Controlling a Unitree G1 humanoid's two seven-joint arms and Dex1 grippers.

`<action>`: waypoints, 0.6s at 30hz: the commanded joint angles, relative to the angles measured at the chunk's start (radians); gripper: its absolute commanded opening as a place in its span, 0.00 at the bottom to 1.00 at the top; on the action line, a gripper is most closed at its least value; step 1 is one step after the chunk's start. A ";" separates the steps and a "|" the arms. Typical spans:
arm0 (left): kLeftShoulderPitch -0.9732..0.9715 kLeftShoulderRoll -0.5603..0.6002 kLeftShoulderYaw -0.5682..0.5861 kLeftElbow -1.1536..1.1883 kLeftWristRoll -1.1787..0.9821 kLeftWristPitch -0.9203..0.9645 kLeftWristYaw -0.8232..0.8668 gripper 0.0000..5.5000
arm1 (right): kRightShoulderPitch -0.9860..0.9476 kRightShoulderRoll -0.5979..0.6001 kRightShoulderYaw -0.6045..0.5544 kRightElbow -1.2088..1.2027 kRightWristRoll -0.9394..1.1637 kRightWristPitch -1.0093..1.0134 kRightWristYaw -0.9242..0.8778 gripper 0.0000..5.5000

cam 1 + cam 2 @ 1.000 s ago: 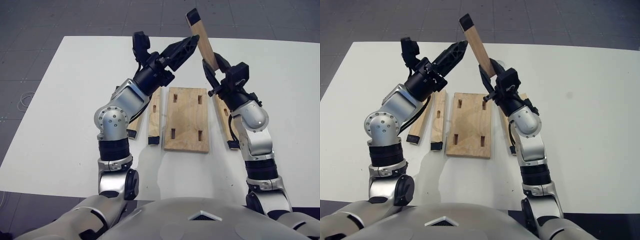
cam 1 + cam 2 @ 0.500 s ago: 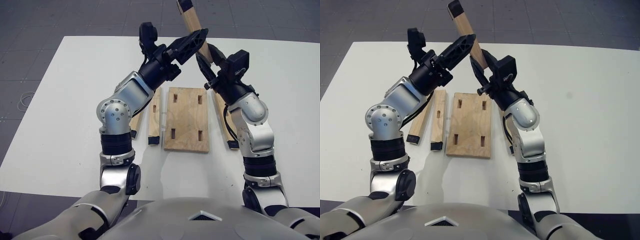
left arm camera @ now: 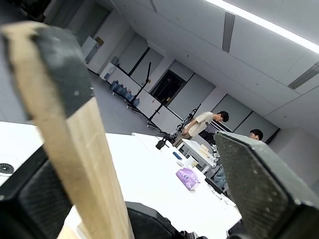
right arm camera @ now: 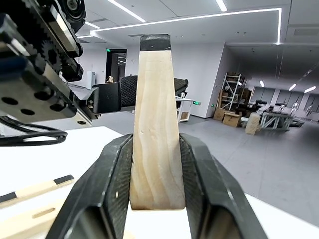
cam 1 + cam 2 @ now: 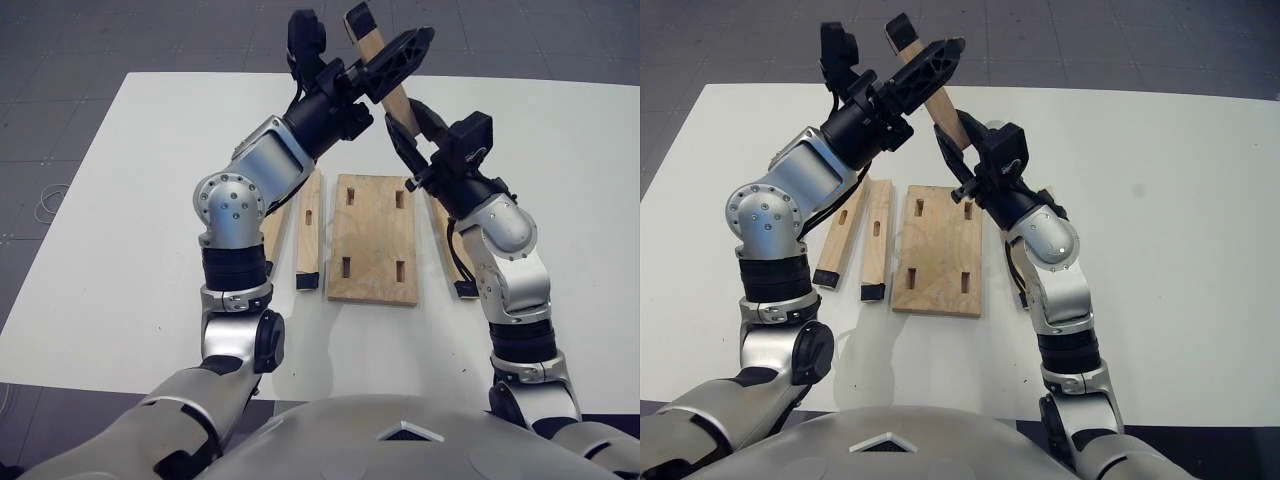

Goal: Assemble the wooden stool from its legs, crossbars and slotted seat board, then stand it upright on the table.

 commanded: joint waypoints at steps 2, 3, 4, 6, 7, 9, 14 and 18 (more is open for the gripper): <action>-0.040 0.017 0.010 0.011 -0.037 0.060 0.002 0.78 | 0.003 -0.020 0.017 0.062 -0.060 -0.080 0.003 0.24; -0.039 0.020 0.011 0.007 -0.041 0.069 0.001 0.78 | 0.002 -0.020 0.016 0.066 -0.061 -0.086 0.002 0.24; -0.038 0.021 0.013 0.005 -0.045 0.074 0.002 0.78 | 0.001 -0.019 0.015 0.070 -0.062 -0.090 0.002 0.24; -0.035 0.022 0.014 0.004 -0.046 0.077 0.006 0.78 | -0.005 -0.018 0.007 0.073 -0.059 -0.091 0.000 0.24; -0.033 0.023 0.015 0.004 -0.045 0.077 0.008 0.78 | -0.007 -0.019 0.003 0.073 -0.056 -0.089 -0.001 0.24; -0.030 0.025 0.018 0.004 -0.039 0.077 0.016 0.76 | -0.009 -0.019 -0.006 0.073 -0.049 -0.080 -0.004 0.24; -0.025 0.033 0.019 -0.001 -0.012 0.048 0.006 0.63 | -0.012 -0.021 -0.019 0.073 -0.038 -0.066 -0.007 0.24; -0.030 0.044 0.027 0.003 -0.013 0.043 -0.002 0.53 | -0.001 -0.025 -0.020 0.065 -0.034 -0.059 -0.005 0.24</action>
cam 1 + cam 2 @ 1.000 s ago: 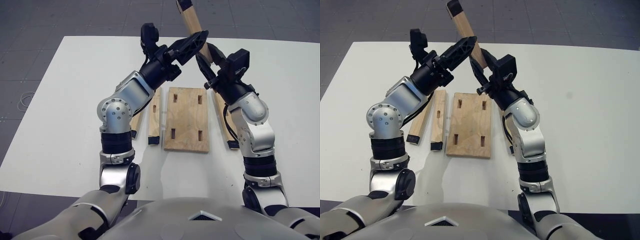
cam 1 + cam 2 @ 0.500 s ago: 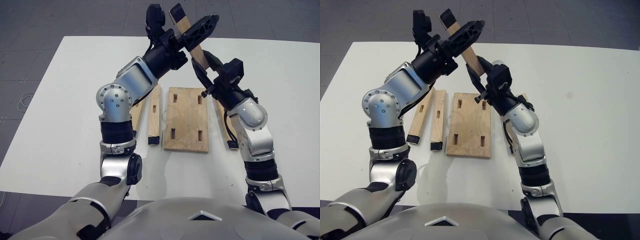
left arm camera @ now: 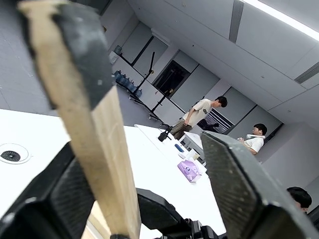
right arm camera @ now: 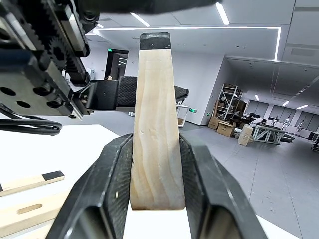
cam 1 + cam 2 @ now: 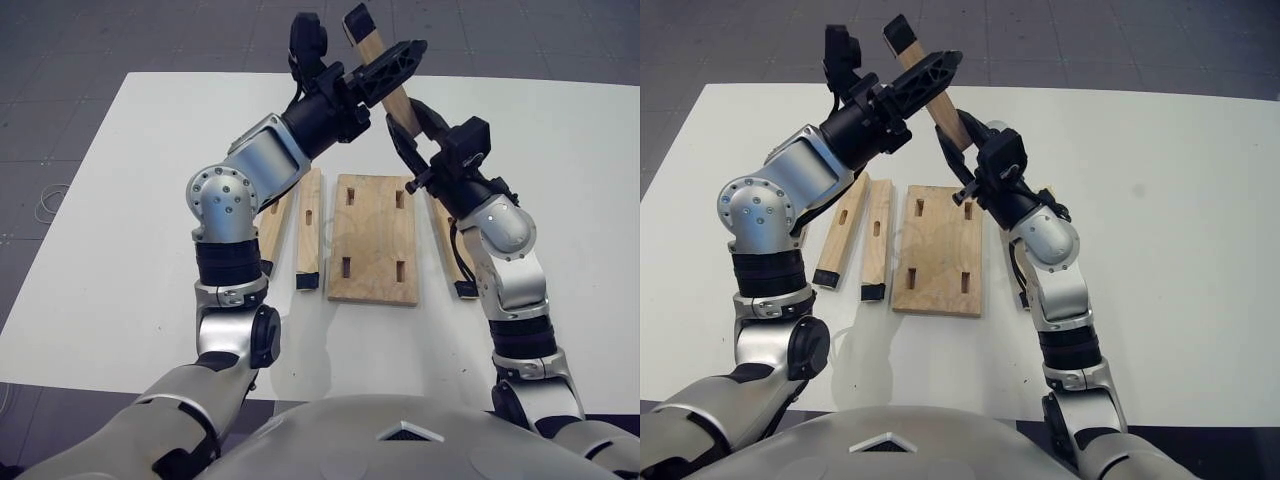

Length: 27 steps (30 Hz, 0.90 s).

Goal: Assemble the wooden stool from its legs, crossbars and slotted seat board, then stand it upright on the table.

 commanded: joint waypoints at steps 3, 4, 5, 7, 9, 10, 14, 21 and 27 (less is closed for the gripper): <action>-0.012 0.020 0.010 -0.014 -0.006 -0.006 -0.021 0.46 | 0.022 -0.016 -0.010 0.001 -0.006 0.035 -0.005 0.24; -0.007 0.016 0.009 -0.017 -0.011 -0.003 -0.022 0.43 | 0.024 -0.016 -0.010 0.001 -0.007 0.035 -0.004 0.24; -0.004 0.012 0.008 -0.019 -0.015 -0.001 -0.023 0.39 | 0.025 -0.016 -0.009 0.000 -0.007 0.036 -0.004 0.24; 0.003 0.004 0.008 -0.024 -0.020 -0.003 -0.020 0.35 | 0.026 -0.018 -0.009 -0.001 -0.006 0.036 -0.001 0.24; 0.003 -0.003 0.008 -0.028 -0.025 -0.003 -0.020 0.30 | 0.027 -0.018 -0.008 -0.005 -0.005 0.038 0.002 0.24; 0.003 -0.007 0.008 -0.030 -0.028 -0.002 -0.020 0.28 | 0.027 -0.018 -0.006 -0.008 -0.005 0.039 0.002 0.24; 0.016 -0.015 0.001 -0.044 -0.032 0.003 -0.022 0.17 | 0.024 -0.017 -0.004 -0.015 -0.002 0.046 0.000 0.24; 0.051 0.038 -0.080 -0.055 0.063 -0.018 -0.076 0.12 | 0.005 -0.004 -0.015 -0.053 0.021 0.088 -0.010 0.24; 0.072 0.056 -0.092 -0.033 0.103 -0.049 -0.105 0.08 | 0.007 -0.004 -0.031 -0.162 0.064 0.184 -0.010 0.24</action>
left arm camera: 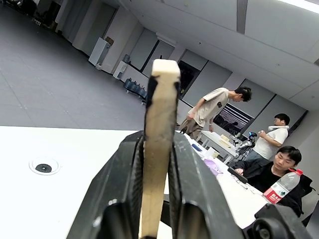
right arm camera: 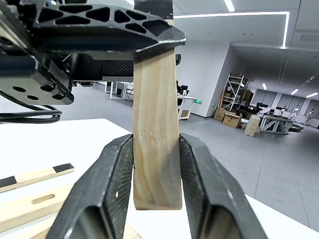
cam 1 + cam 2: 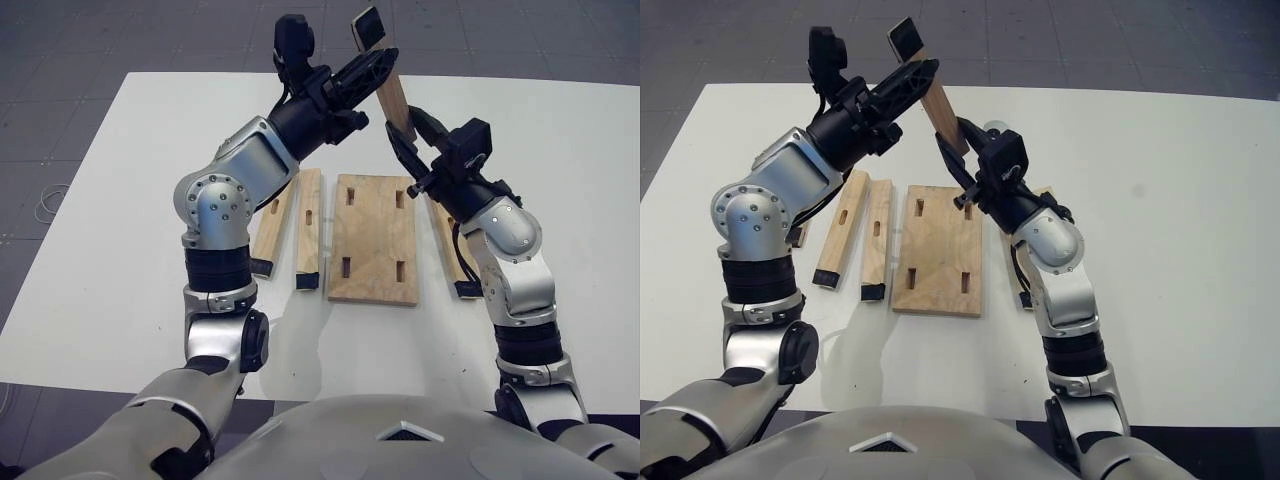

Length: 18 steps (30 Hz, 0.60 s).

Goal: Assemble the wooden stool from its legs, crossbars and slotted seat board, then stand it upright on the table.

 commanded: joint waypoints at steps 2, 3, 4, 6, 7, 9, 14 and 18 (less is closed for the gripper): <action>0.034 -0.006 -0.025 0.017 0.002 0.029 -0.025 0.08 | -0.006 -0.004 -0.030 -0.087 0.036 0.067 -0.018 0.24; 0.033 -0.011 -0.018 0.019 -0.004 0.029 -0.020 0.08 | -0.003 -0.006 -0.031 -0.093 0.037 0.074 -0.016 0.24; 0.032 -0.015 -0.013 0.022 -0.008 0.029 -0.017 0.08 | -0.001 -0.008 -0.031 -0.096 0.037 0.079 -0.015 0.24; 0.027 -0.025 0.002 0.027 -0.023 0.034 -0.006 0.08 | 0.001 -0.012 -0.030 -0.099 0.034 0.085 -0.012 0.24; 0.025 -0.027 0.006 0.029 -0.026 0.036 -0.003 0.08 | 0.001 -0.014 -0.028 -0.100 0.033 0.087 -0.011 0.24; 0.021 -0.031 0.015 0.030 -0.034 0.040 0.004 0.08 | -0.001 -0.022 -0.018 -0.101 0.018 0.086 -0.007 0.24; 0.022 -0.033 0.017 0.027 -0.034 0.046 0.003 0.08 | -0.008 -0.018 -0.007 -0.112 0.020 0.100 -0.009 0.43; 0.026 -0.033 0.017 0.025 -0.028 0.038 0.002 0.08 | -0.012 -0.023 -0.006 -0.123 0.019 0.112 -0.011 0.54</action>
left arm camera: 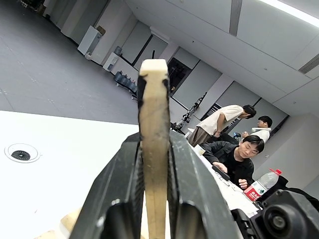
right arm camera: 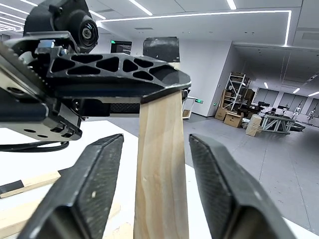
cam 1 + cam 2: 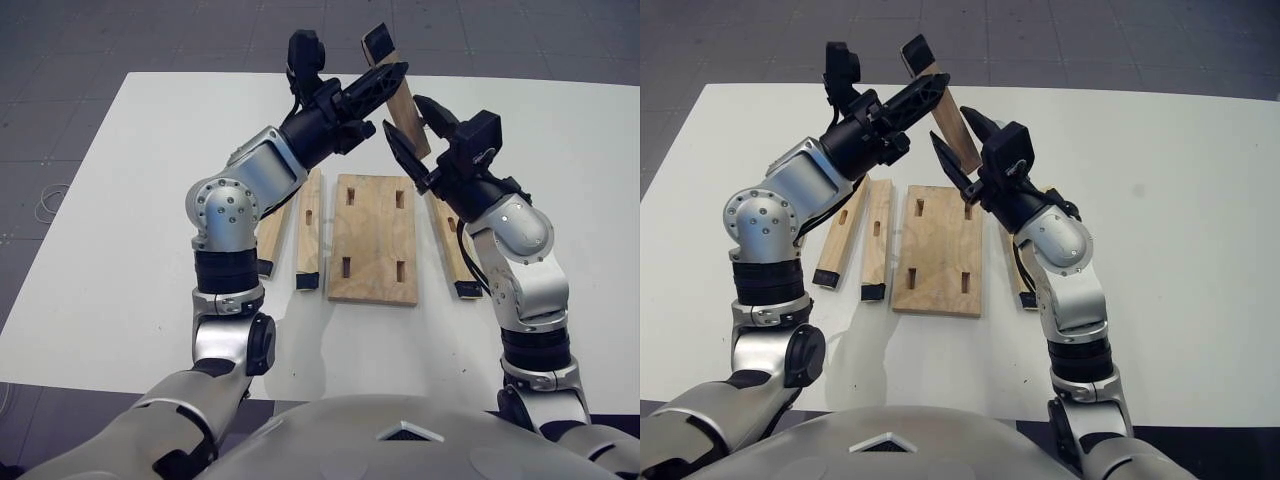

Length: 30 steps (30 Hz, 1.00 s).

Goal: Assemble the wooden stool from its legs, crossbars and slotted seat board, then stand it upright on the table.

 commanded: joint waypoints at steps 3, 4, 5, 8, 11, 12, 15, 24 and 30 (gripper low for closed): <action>0.003 0.028 -0.007 0.002 0.041 -0.022 -0.014 0.08 | 0.006 -0.042 0.013 -0.025 -0.035 0.011 0.006 0.61; -0.004 0.043 -0.007 0.004 0.056 -0.032 -0.022 0.08 | 0.025 -0.064 0.007 -0.029 -0.042 0.006 0.015 0.61; -0.012 0.064 -0.008 0.007 0.078 -0.046 -0.031 0.08 | 0.048 -0.089 -0.010 -0.033 -0.040 0.005 0.027 0.61; 0.000 0.139 -0.008 -0.013 0.156 -0.090 -0.045 0.08 | 0.104 -0.160 -0.071 -0.041 -0.017 0.013 0.066 0.61; 0.067 0.196 -0.014 -0.057 0.232 -0.134 -0.039 0.08 | 0.129 -0.198 -0.096 -0.023 -0.019 0.000 0.085 0.61; 0.098 0.208 -0.011 -0.082 0.258 -0.144 -0.020 0.08 | 0.128 -0.197 -0.099 -0.009 -0.024 -0.004 0.078 0.61; 0.204 0.223 -0.011 -0.194 0.344 -0.166 0.066 0.08 | 0.127 -0.185 -0.101 0.034 -0.046 -0.014 0.049 0.61; 0.506 0.203 -0.100 -0.409 0.687 -0.365 0.258 0.08 | 0.188 -0.155 -0.092 0.068 -0.091 -0.039 -0.025 0.61; 0.590 0.176 -0.077 -0.386 0.701 -0.448 0.235 0.08 | 0.236 -0.141 -0.064 0.035 -0.105 -0.034 -0.040 0.61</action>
